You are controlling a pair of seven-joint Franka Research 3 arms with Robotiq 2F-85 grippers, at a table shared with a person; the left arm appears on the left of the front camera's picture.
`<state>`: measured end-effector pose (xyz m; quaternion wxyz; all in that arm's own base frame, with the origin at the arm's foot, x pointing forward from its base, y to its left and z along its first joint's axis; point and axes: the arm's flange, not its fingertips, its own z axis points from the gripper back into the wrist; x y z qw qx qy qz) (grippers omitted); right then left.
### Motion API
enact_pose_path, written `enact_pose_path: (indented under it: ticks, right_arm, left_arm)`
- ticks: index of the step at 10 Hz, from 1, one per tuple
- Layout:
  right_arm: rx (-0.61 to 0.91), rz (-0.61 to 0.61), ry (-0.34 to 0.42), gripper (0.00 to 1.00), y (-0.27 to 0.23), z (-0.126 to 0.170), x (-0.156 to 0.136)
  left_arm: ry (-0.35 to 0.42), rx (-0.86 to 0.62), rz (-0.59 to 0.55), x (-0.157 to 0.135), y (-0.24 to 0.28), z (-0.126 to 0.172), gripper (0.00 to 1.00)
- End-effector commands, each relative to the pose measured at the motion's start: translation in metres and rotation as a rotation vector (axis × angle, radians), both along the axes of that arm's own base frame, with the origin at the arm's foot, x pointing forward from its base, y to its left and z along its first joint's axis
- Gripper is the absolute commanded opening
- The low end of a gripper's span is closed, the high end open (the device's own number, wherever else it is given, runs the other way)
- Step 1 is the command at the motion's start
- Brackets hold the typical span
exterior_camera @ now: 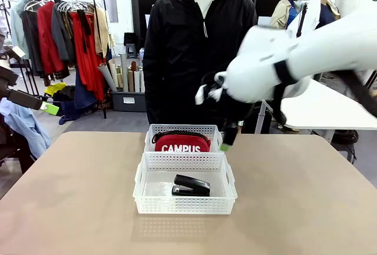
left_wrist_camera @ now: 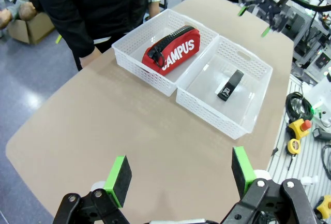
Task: Distribute items into two baskets.
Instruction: Place the picked Stapler into the Organizing basket as instructed by the person.
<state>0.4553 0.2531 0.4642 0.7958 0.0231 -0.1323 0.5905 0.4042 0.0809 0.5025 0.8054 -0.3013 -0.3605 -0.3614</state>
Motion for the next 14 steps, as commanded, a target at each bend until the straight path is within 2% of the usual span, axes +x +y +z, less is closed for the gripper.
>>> enact_pose_path:
  ticks: [1,2,3,5,7,9,11,13,14]
  right_arm:
    - [0.062,-0.142,0.045,1.00,-0.053,0.027,-0.031]
    - [0.097,-0.215,0.069,1.00,-0.088,0.040,-0.038]
    - [0.193,-0.278,0.110,1.00,-0.128,0.050,-0.044]
    - [0.365,-0.424,0.058,1.00,-0.207,0.065,-0.067]
    - [0.483,-0.470,0.043,1.00,-0.259,0.062,-0.082]
    - [0.596,-0.487,0.040,1.00,-0.296,0.049,-0.086]
    - [0.711,-0.452,-0.003,1.00,-0.316,0.045,-0.098]
    - [0.741,-0.413,0.007,1.00,-0.313,0.042,-0.095]
    - [0.673,-0.487,0.024,1.00,-0.321,0.049,-0.097]
  left_arm:
    - [-0.007,-0.026,0.006,-0.003,-0.002,0.000,1.00]
    - [-0.007,-0.026,0.006,-0.003,-0.002,0.000,1.00]
    - [-0.007,-0.026,0.006,-0.003,-0.002,0.000,1.00]
    - [-0.007,-0.026,0.006,-0.003,-0.002,0.000,1.00]
    - [-0.007,-0.026,0.006,-0.003,-0.002,0.000,1.00]
    - [-0.007,-0.026,0.006,-0.003,-0.002,0.000,1.00]
    - [-0.007,-0.026,0.006,-0.003,-0.002,0.000,1.00]
    - [-0.007,-0.026,0.006,-0.003,-0.002,0.000,1.00]
    - [-0.007,-0.026,0.006,-0.003,-0.002,0.000,1.00]
